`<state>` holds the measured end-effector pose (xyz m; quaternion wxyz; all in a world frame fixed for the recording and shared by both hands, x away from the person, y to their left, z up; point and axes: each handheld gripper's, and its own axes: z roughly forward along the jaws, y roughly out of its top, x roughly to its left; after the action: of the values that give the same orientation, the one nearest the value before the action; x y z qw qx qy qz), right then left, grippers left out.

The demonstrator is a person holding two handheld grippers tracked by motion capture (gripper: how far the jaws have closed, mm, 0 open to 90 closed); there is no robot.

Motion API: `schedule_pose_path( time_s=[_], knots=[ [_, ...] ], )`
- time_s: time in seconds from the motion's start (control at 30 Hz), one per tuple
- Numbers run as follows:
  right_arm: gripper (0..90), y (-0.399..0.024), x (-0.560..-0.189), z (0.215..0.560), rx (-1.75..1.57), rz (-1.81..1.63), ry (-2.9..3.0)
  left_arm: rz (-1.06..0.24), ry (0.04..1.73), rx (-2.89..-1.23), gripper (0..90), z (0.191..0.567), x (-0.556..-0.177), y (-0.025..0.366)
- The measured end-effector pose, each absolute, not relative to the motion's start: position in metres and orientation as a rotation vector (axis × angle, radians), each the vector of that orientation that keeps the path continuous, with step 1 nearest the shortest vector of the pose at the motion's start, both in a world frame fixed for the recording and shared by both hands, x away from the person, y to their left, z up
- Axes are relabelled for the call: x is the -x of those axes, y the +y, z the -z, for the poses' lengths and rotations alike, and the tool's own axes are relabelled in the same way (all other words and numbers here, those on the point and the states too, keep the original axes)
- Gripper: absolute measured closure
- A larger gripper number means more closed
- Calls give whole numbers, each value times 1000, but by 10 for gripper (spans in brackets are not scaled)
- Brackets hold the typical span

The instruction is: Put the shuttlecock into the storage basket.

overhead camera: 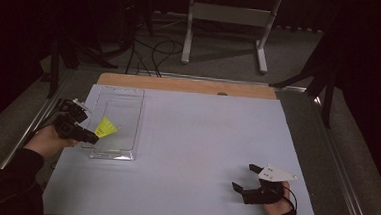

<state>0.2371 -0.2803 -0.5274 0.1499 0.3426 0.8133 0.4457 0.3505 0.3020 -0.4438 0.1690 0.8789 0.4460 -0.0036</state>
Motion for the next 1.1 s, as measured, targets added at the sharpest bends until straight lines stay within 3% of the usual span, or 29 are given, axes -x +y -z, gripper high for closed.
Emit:
schedule_pose_path(
  time_s=[0.47, 0.73, 1.1],
  knots=[
    [79, -281, -237, 527, -983, -1282, 2329, 16, 1287, -2537, 647, 445, -358, 291],
    [79, -281, -237, 526, -988, -1285, 2326, -8, 1295, -2521, 371, 436, -358, 286],
    [79, -282, -237, 526, -985, -1287, 2324, -59, 1271, -2505, 220, 421, -358, 277]
  ],
)
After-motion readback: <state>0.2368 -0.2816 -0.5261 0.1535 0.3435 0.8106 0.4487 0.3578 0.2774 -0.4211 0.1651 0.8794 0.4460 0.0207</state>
